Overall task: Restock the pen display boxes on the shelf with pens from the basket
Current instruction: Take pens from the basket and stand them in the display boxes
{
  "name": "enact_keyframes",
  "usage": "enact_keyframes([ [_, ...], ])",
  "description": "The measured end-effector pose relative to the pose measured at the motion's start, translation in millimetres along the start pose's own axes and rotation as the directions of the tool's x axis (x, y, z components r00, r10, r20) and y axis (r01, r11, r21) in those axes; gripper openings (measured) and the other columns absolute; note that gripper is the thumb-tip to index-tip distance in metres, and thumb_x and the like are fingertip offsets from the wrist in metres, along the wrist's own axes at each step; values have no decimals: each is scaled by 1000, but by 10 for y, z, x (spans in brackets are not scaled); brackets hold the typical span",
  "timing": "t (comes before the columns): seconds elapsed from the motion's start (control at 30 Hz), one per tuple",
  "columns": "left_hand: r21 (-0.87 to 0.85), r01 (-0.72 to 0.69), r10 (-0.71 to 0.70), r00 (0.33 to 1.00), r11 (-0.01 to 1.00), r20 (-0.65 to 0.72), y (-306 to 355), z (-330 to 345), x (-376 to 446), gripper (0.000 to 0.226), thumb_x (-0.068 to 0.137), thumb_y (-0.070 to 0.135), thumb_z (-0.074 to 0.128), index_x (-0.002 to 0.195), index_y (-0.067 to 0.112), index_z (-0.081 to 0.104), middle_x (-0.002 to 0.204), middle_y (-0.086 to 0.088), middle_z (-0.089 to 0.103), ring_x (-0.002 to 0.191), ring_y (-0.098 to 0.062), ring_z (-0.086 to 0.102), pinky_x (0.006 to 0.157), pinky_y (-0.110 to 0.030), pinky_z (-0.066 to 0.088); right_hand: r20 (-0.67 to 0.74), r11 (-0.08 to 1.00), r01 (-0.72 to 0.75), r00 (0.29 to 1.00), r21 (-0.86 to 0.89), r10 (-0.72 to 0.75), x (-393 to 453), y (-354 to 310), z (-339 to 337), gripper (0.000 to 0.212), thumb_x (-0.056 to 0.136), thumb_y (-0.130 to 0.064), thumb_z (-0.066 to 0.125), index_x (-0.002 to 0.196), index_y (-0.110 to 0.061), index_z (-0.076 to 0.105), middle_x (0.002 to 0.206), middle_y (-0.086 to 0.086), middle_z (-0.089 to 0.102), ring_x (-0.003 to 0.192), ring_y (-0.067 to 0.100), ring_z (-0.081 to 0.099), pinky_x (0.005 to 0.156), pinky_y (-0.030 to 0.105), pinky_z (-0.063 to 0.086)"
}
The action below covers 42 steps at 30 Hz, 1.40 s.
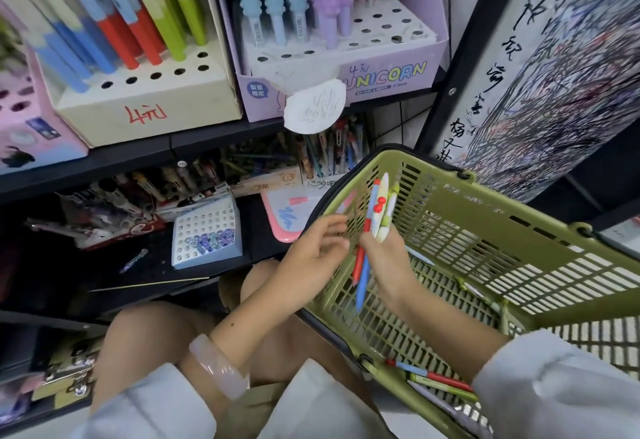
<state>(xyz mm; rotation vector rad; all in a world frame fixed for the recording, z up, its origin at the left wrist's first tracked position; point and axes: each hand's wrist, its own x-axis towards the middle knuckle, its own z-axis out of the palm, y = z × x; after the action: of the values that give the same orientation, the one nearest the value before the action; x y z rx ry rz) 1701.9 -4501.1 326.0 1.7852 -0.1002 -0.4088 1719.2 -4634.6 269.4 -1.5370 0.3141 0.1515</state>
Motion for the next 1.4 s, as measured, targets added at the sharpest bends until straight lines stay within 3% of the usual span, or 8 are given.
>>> enact_keyframes([
  [0.27,-418,-12,-21,997,908,-75,312,-28,-141,15,95,33,48,106,40,54,97,0,65,83,-9,62,64,-24,48,360,833,459,867,-308,-344,-408,-731,337,33,89,-2,49,109,-28,46,84,-18,57,70,-3,58,54,10,45],
  [0.47,-451,-311,108,900,837,-421,412,-305,-311,16,92,31,50,101,42,58,103,10,68,95,5,63,73,-10,48,581,765,575,741,-290,-337,-491,-1097,734,71,94,-4,43,150,-22,5,146,-7,35,131,4,37,109,19,31],
  [0.7,-463,-437,128,819,771,-560,443,-794,-485,45,75,58,51,116,40,56,102,23,69,98,5,63,68,-8,49,668,795,590,649,-140,-364,-628,-1251,1231,61,99,-10,37,145,-28,1,141,-20,20,120,-30,18,99,-3,15],
  [0.9,-419,-550,119,696,722,-708,570,-1311,-623,46,73,66,50,107,38,63,100,14,72,101,-3,64,71,-14,51,677,811,585,583,35,-449,-752,-1413,1710,52,100,-10,36,143,-31,17,152,-16,21,138,-8,18,118,23,15],
  [1.03,-277,-589,139,562,759,-815,703,-1536,-669,28,93,47,41,97,33,64,85,12,73,88,-3,68,64,-12,49,577,800,588,614,121,-539,-831,-1471,2061,44,100,-12,36,137,-36,35,135,-25,44,127,-13,36,105,9,30],
  [1.2,-212,-625,132,457,751,-880,800,-1926,-840,32,97,36,43,80,18,63,69,6,70,72,-10,69,60,-18,52,466,704,703,591,103,-658,-757,-1686,2222,28,97,-16,47,115,-32,60,97,-16,68,90,0,63,77,17,50],
  [1.3,-191,-593,66,384,782,-921,778,-2251,-949,22,96,26,51,80,11,56,49,11,60,49,-5,60,51,-18,50,505,692,722,605,-21,-616,-653,-1894,2215,28,93,-19,53,114,-36,62,64,-19,61,54,-1,52,54,10,43],
  [1.4,-117,-490,100,394,864,-914,679,-2487,-1062,20,92,25,56,91,6,59,43,11,53,37,-2,45,44,-14,44,628,564,793,564,-231,-536,-545,-2066,2212,27,92,-22,57,117,-23,65,54,-20,56,54,-1,50,53,10,38],
])
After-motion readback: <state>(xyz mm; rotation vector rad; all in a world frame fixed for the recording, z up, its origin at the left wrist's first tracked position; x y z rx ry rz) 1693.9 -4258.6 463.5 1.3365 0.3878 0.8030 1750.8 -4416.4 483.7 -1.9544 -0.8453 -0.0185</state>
